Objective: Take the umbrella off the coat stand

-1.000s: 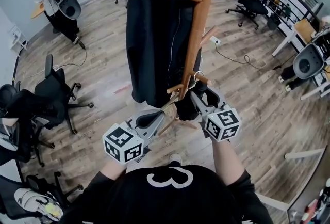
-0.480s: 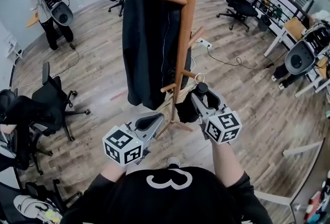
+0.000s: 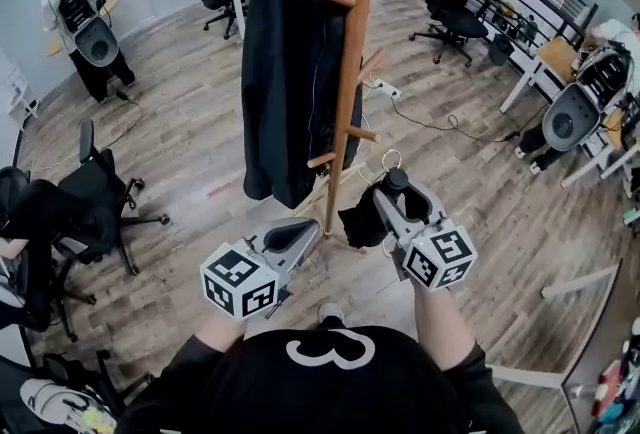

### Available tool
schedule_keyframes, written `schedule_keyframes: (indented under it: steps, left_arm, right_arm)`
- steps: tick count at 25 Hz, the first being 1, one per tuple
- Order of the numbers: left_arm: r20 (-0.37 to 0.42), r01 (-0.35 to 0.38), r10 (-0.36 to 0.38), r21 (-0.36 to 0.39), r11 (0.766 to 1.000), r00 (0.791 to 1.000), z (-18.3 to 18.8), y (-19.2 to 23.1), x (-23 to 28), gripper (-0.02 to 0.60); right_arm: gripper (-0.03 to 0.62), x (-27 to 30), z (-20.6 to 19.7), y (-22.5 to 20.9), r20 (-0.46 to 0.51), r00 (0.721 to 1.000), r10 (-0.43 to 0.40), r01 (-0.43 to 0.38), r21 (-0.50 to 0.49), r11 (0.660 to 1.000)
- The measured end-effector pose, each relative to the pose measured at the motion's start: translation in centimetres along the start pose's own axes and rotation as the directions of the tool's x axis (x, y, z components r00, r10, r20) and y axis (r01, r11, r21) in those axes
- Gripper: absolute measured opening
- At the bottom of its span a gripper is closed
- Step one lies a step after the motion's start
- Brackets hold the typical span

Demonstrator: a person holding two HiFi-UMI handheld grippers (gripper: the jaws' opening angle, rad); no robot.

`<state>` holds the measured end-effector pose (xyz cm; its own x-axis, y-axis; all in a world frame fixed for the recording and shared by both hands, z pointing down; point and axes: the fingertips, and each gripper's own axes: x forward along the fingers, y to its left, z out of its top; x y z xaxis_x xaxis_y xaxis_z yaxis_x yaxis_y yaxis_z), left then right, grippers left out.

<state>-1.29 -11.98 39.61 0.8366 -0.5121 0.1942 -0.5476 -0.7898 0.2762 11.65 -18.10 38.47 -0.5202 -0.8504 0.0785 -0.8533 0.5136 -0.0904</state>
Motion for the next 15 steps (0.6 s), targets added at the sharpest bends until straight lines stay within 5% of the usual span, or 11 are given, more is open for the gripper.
schedule_keyframes:
  steps: [15]
  left_arm:
    - [-0.018,0.04,-0.04,0.04,0.998,0.999,-2.0,-6.1,-6.3,0.017]
  right_arm:
    - [0.207,-8.8,0.1,10.7,0.025,0.996,0.087,-0.088,0.045,0.995]
